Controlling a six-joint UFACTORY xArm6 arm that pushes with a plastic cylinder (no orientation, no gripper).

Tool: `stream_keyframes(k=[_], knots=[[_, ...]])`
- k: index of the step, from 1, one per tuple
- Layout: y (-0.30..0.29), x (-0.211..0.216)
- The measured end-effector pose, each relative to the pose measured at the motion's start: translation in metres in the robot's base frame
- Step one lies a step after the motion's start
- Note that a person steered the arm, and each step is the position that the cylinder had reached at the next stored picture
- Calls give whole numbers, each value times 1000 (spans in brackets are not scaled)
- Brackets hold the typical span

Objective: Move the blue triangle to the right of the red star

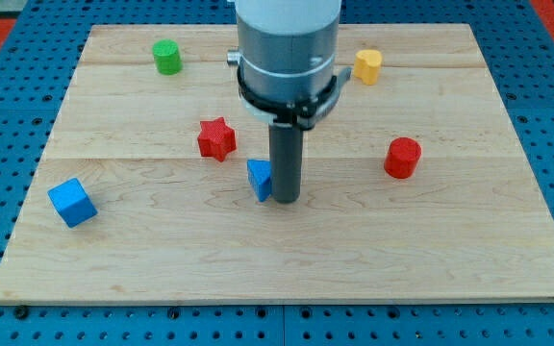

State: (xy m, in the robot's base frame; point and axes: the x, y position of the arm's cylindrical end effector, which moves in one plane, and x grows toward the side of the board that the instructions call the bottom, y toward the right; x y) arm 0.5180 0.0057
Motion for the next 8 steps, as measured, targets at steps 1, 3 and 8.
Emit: stream_keyframes(k=[1,3,8], knots=[[-38,27],[-66,-9],[20,-36]])
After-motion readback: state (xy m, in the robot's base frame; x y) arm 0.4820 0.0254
